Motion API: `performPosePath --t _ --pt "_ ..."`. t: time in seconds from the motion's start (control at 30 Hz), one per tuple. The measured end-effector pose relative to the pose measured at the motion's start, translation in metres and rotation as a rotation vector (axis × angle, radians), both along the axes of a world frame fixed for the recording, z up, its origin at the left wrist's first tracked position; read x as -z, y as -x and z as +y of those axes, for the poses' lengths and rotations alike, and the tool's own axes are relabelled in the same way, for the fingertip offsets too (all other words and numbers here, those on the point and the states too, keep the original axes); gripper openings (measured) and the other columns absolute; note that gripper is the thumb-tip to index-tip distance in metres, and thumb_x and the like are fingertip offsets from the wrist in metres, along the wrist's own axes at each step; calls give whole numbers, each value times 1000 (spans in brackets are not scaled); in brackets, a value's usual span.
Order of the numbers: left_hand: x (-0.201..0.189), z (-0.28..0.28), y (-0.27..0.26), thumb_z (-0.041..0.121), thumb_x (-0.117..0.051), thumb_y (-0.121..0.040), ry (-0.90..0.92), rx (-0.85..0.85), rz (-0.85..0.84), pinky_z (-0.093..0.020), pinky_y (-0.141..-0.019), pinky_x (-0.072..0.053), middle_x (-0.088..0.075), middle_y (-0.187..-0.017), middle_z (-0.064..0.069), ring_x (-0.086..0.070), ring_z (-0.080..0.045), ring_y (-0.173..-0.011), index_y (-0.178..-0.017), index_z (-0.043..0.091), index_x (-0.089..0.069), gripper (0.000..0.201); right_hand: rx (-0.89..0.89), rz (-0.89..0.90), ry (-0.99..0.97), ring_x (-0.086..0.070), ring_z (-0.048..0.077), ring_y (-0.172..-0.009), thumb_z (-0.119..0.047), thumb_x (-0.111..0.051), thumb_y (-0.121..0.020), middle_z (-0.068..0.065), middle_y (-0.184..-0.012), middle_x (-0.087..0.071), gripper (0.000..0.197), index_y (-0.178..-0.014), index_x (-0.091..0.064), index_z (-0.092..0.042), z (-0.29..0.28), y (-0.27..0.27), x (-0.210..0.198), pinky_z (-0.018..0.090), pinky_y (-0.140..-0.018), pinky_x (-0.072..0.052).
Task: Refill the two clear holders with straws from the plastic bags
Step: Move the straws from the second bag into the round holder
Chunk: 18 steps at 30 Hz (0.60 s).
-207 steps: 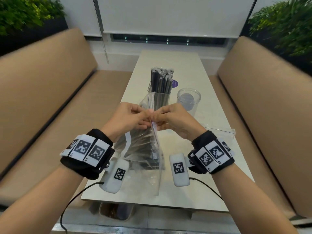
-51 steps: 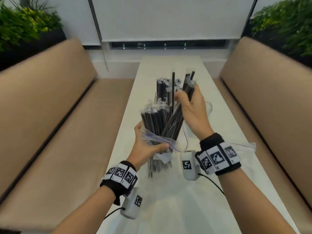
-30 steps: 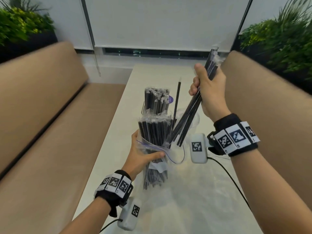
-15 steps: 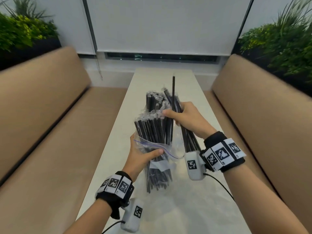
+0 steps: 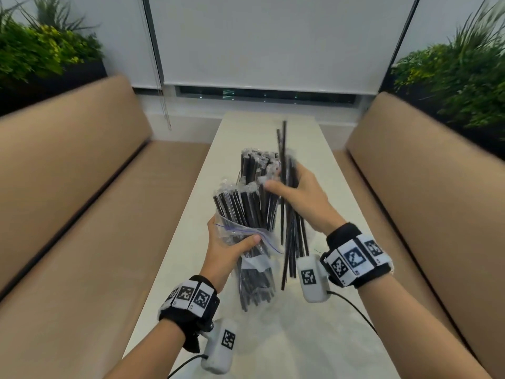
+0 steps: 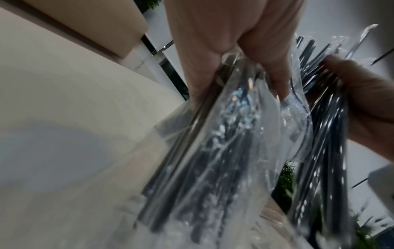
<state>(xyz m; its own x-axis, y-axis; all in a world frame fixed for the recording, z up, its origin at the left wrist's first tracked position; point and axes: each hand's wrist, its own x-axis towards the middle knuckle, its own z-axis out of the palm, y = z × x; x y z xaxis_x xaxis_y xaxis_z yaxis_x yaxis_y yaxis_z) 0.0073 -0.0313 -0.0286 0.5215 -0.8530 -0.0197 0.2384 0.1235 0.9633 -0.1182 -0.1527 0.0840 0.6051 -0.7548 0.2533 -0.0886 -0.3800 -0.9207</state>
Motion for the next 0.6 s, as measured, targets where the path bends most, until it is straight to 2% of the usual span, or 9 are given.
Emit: performPosePath --t 0.1,0.13,0.23,0.33,0.4,0.5,0.53,0.6 --pt "-4 -2 3 0 -81 -72 26 -13 -5 -40 -97 -52 -69 -117 12 -67 -11 -111 -129 38 -41 79 -47 15 0 -66 -4 -85 -15 -75 -84 -13 -92 -69 23 -102 -62 -20 8 4 12 14 -78 -50" --pt "-4 -3 4 -1 -81 -73 33 -13 0 -42 -98 -52 -69 -117 13 -67 -11 -112 -129 37 -41 79 -59 24 -2 -66 -4 -89 -14 -75 -84 -12 -96 -70 24 -104 -63 -17 10 6 13 12 -79 -50" --pt "-3 -2 4 1 -82 -72 32 0 11 -50 -102 -48 -67 -125 1 -65 -20 -117 -136 30 -38 83 -100 69 -10 -68 -1 -96 -13 -74 -85 -10 -101 -72 26 -109 -66 -18 10 10 12 15 -86 -52" --pt "-5 2 4 0 -82 -72 -3 23 -35 -43 -102 -50 -65 -125 1 -65 -14 -114 -139 28 -32 89 -30 51 -13 -66 -3 -82 -11 -70 -88 -10 -89 -69 14 -93 -62 -21 3 14 3 19 -84 -49" --pt "-8 5 1 -2 -81 -72 -38 54 -78 -35 -96 -53 -62 -123 3 -67 -13 -109 -137 34 -28 92 34 -32 -32 -67 0 -78 -9 -64 -91 -2 -87 -69 7 -94 -58 -12 -4 18 -10 18 -80 -50" --pt "-9 8 -7 -7 -79 -73 -77 98 -122 -24 -78 -58 -61 -120 -3 -69 -17 -100 -127 47 -24 94 61 -178 -79 -71 10 -74 -4 -57 -95 14 -86 -70 19 -109 -53 9 -14 25 -30 16 -69 -54" --pt "-11 9 -9 -11 -76 -74 -77 101 -129 -22 -74 -58 -62 -120 -6 -70 -15 -96 -125 48 -23 94 54 -187 -75 -71 12 -72 -3 -56 -96 15 -84 -70 21 -110 -52 11 -15 25 -34 18 -69 -55" --pt "-12 9 -13 -14 -74 -74 -69 93 -152 -22 -74 -58 -63 -122 -10 -72 -12 -91 -121 52 -25 94 34 -200 -64 -70 19 -73 -2 -55 -96 14 -79 -69 12 -107 -51 1 -15 24 -41 28 -75 -59"
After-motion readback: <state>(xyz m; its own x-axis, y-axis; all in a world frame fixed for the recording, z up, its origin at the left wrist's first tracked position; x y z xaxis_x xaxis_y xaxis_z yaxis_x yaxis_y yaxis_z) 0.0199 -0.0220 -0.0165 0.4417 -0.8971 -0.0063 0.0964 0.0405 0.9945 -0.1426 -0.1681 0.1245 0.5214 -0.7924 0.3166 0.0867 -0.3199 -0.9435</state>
